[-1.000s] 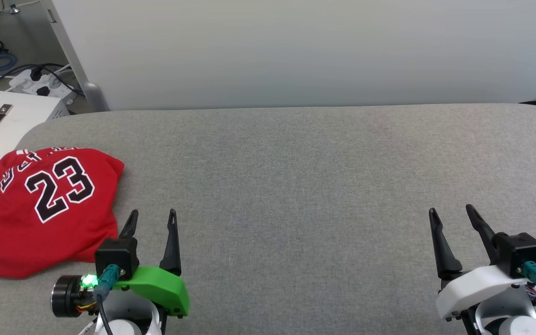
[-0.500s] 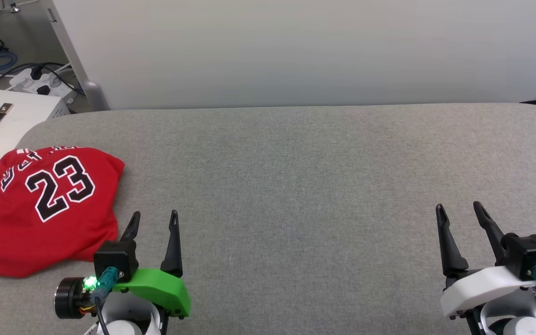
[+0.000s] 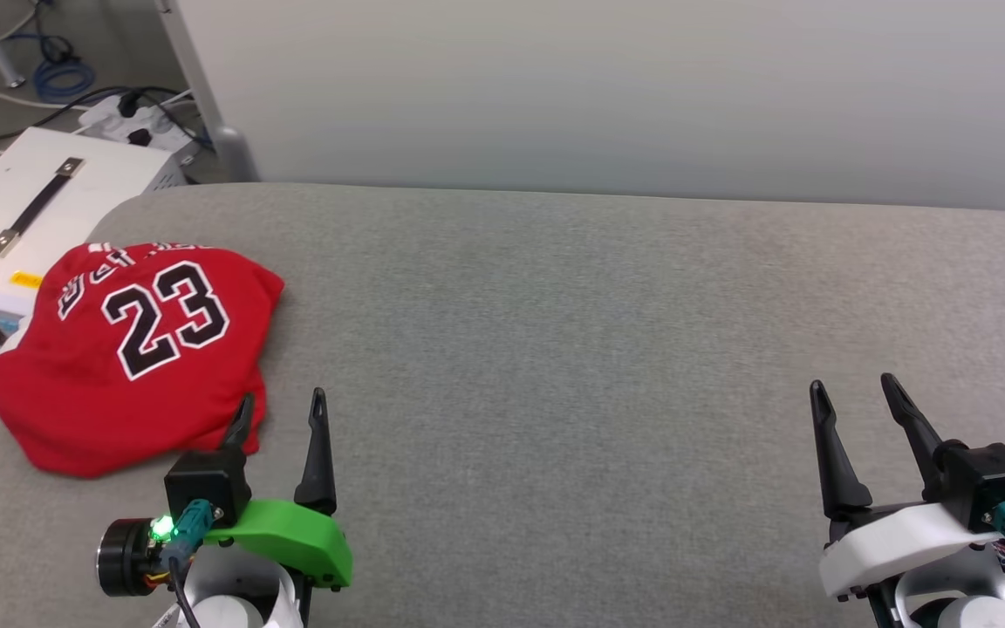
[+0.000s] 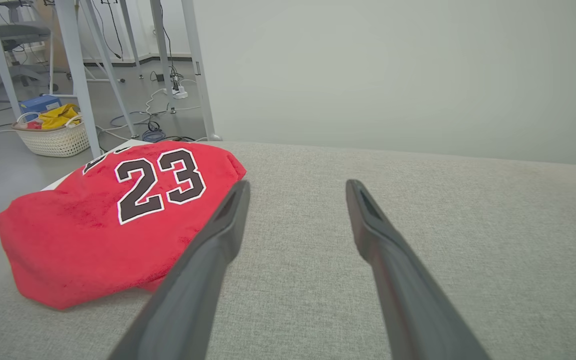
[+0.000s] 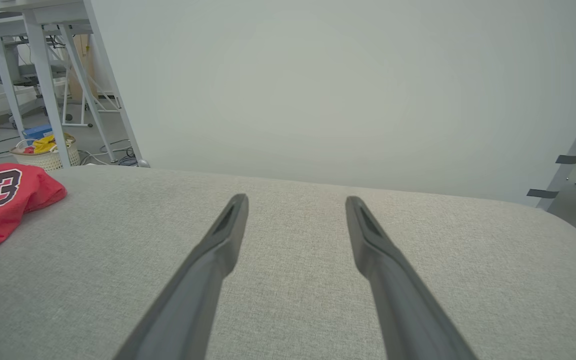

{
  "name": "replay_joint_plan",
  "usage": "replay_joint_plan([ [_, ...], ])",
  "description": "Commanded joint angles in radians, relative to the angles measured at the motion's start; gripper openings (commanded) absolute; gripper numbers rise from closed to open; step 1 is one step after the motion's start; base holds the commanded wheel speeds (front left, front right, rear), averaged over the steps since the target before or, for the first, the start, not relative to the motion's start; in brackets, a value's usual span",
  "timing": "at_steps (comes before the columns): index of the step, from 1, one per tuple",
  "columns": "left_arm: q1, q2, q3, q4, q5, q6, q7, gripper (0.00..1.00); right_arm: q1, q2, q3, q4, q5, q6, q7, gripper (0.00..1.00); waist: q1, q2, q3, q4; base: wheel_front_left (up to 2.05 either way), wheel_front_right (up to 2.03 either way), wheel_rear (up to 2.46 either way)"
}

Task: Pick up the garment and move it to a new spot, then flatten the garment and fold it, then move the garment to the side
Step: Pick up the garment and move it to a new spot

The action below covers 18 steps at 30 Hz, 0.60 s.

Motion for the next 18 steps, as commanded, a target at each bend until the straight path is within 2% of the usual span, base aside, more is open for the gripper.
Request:
replay_joint_plan([
  [1, -0.022, -0.003, 0.005, 0.004, -0.011, 0.003, -0.011, 1.00, 0.003, -0.001, 0.004, -0.009, -0.004, 0.000, -0.008, 1.00, 0.0000, 0.0000, 0.006, 0.039, 0.00, 0.00, 0.00],
  [18, -0.020, -0.003, 0.054, 0.012, -0.036, 0.008, -0.046, 1.00, -0.005, -0.001, 0.028, -0.043, -0.025, -0.001, -0.017, 1.00, 0.0000, 0.0000, 0.026, 0.228, 0.00, 0.00, 0.00],
])
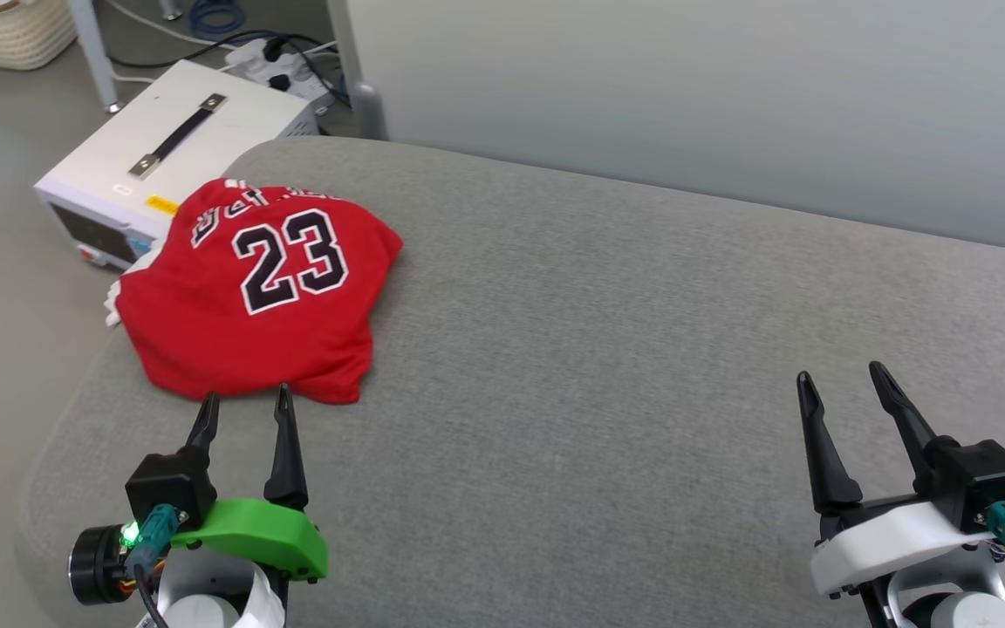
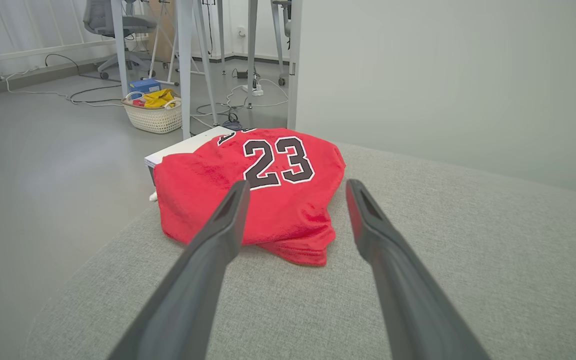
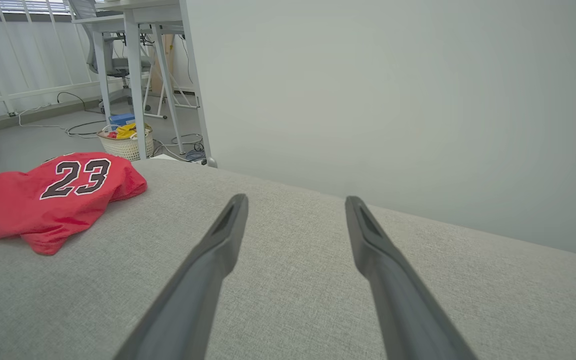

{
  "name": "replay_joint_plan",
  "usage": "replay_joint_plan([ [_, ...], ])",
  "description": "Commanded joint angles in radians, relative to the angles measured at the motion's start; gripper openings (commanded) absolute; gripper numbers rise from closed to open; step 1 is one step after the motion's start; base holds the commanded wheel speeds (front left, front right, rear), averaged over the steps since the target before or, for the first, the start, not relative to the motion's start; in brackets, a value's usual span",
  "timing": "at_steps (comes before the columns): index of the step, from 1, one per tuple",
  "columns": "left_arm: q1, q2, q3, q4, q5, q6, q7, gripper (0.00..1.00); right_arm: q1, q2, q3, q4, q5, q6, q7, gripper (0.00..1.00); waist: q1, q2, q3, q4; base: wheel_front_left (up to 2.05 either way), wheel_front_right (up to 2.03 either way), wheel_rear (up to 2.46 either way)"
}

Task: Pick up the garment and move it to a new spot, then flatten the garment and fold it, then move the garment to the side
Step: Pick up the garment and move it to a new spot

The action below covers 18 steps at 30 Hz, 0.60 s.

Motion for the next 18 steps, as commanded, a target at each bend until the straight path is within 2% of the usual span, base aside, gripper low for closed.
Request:
replay_joint_plan([
  [1, -0.016, -0.003, 0.002, 0.007, -0.016, 0.000, -0.012, 1.00, -0.005, -0.002, 0.000, -0.009, -0.006, -0.001, -0.010, 1.00, 0.0000, 0.0000, 0.008, 0.046, 0.00, 0.00, 0.00],
  [18, -0.024, -0.004, 0.013, 0.038, -0.066, 0.005, -0.047, 1.00, -0.007, -0.002, 0.003, -0.027, 0.004, -0.001, -0.030, 1.00, -0.0001, 0.0000, 0.019, 0.149, 0.00, 0.00, 0.00],
])
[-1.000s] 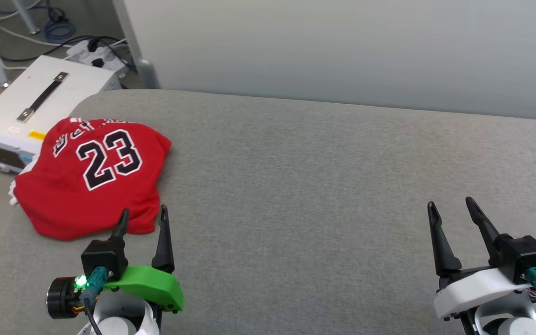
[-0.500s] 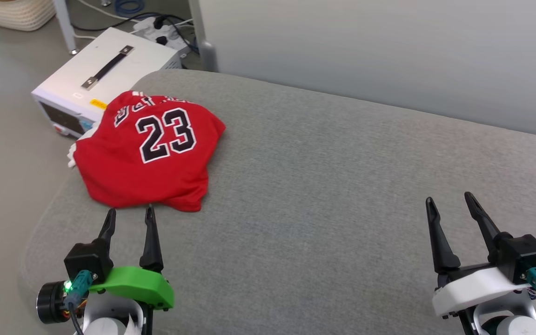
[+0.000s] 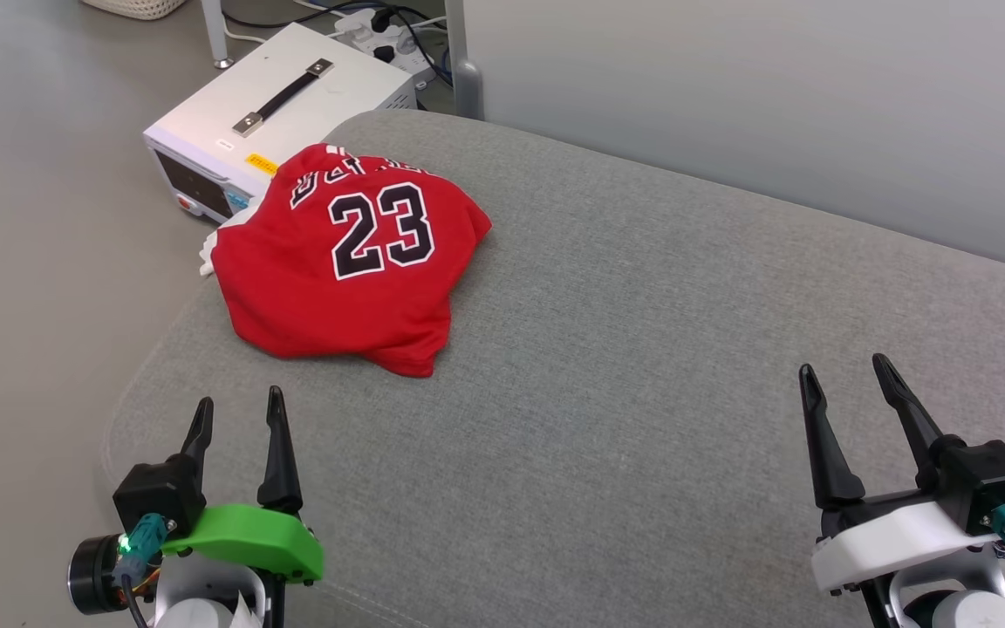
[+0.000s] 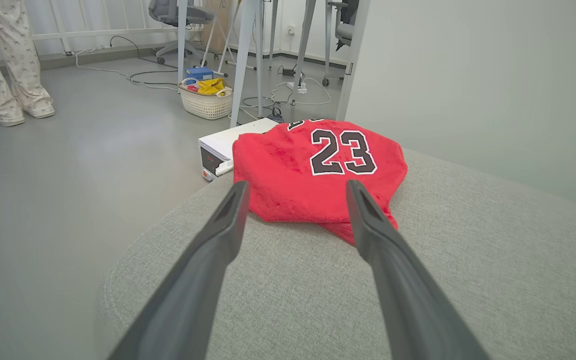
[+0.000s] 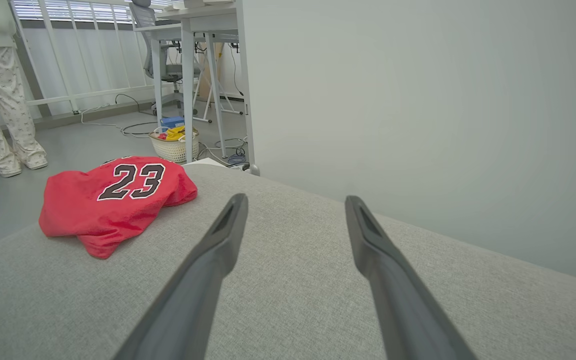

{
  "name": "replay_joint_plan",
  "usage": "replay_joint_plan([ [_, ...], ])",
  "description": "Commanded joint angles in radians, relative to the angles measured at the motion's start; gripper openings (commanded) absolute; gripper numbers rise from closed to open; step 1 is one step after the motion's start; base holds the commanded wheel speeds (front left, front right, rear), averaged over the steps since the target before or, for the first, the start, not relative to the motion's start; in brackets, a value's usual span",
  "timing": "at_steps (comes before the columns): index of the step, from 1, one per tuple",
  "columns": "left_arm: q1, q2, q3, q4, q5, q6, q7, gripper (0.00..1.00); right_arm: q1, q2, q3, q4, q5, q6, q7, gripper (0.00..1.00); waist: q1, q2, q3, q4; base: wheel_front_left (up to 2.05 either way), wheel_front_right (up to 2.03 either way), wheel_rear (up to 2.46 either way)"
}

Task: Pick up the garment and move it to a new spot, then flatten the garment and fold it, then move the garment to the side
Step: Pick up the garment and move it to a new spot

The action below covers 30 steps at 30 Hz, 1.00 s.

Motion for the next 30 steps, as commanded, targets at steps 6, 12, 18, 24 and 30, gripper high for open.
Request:
replay_joint_plan([
  [6, -0.032, -0.004, 0.013, 0.020, -0.019, 0.000, -0.024, 1.00, -0.008, -0.002, -0.002, -0.016, 0.008, -0.001, -0.018, 1.00, -0.0001, 0.0000, 0.007, 0.024, 0.00, 0.00, 0.00],
  [12, -0.056, -0.005, 0.018, 0.067, -0.068, -0.030, -0.037, 1.00, -0.014, -0.002, 0.000, -0.028, 0.008, -0.001, -0.018, 1.00, -0.0001, 0.0000, 0.026, 0.033, 0.00, 0.00, 0.00],
  [18, -0.127, 0.010, 0.030, 0.156, -0.082, -0.065, -0.049, 1.00, -0.029, -0.002, -0.002, -0.051, 0.002, -0.001, -0.010, 1.00, -0.0001, 0.0000, 0.072, 0.016, 0.00, 0.00, 0.00],
  [24, -0.308, 0.067, 0.032, 0.265, -0.147, -0.098, 0.035, 1.00, -0.078, -0.003, 0.000, -0.096, -0.025, -0.001, 0.007, 1.00, -0.0001, 0.0000, 0.176, -0.038, 0.00, 0.00, 0.00],
  [30, -0.501, 0.157, 0.037, 0.389, -0.217, -0.117, 0.198, 1.00, -0.128, -0.012, -0.007, -0.129, -0.024, -0.001, 0.015, 1.00, -0.0001, 0.0000, 0.285, -0.105, 0.00, 0.00, 0.00],
])
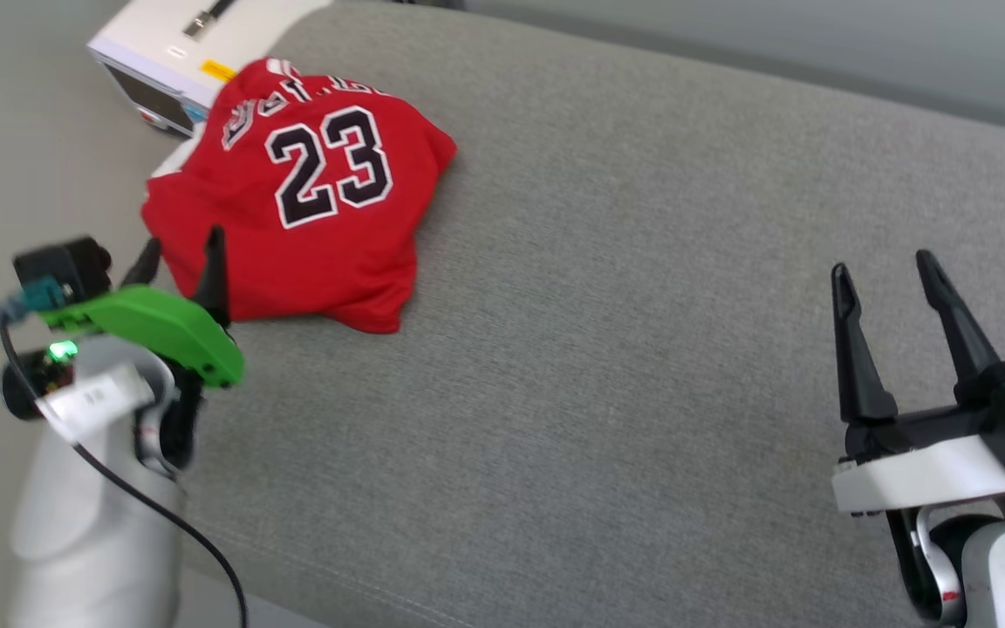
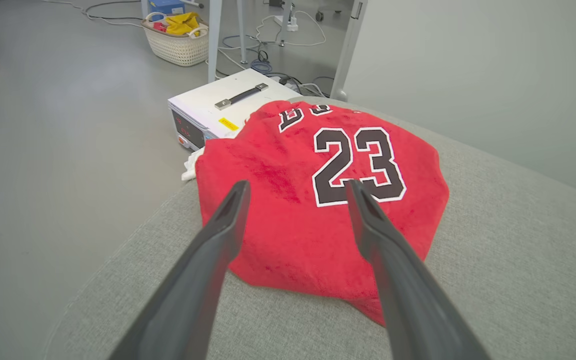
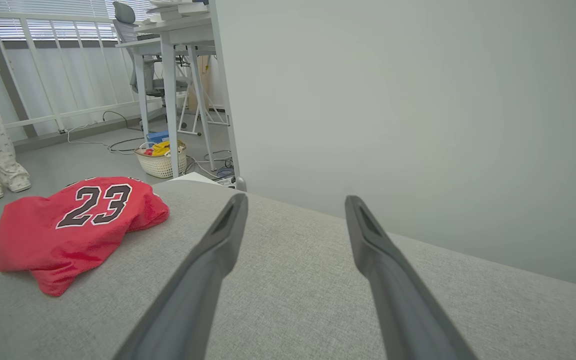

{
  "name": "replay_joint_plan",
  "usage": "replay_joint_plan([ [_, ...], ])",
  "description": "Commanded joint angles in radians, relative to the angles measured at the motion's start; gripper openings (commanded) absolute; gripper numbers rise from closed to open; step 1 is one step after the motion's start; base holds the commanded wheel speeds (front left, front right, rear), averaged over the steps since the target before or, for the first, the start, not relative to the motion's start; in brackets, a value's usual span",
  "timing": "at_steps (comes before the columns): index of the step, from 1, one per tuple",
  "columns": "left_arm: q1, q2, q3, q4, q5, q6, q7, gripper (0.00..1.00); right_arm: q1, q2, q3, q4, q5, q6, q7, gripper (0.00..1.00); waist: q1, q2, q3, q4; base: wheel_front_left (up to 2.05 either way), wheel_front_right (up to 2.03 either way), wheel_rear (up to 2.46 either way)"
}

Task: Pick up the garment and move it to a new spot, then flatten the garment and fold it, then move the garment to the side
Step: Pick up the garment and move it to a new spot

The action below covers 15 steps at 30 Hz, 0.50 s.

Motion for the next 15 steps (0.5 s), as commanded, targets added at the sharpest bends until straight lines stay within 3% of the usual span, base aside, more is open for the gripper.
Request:
replay_joint_plan([
  [1, -0.062, 0.034, 0.001, 0.035, -0.022, -0.012, 0.033, 1.00, -0.031, -0.009, 0.000, -0.015, 0.001, -0.001, 0.001, 1.00, 0.0000, 0.0000, 0.109, -0.085, 0.00, 0.00, 0.00],
  [14, -0.304, 0.206, -0.103, 0.276, -0.198, -0.027, 0.430, 1.00, -0.133, -0.033, 0.011, -0.026, 0.031, -0.001, -0.005, 1.00, 0.0000, 0.0000, 0.300, -0.208, 0.00, 0.00, 0.00],
  [15, -0.326, 0.229, -0.136, 0.334, -0.216, -0.027, 0.507, 1.00, -0.149, -0.035, 0.018, -0.019, 0.039, -0.001, -0.010, 1.00, 0.0000, 0.0000, 0.321, -0.224, 0.00, 0.00, 0.00],
])
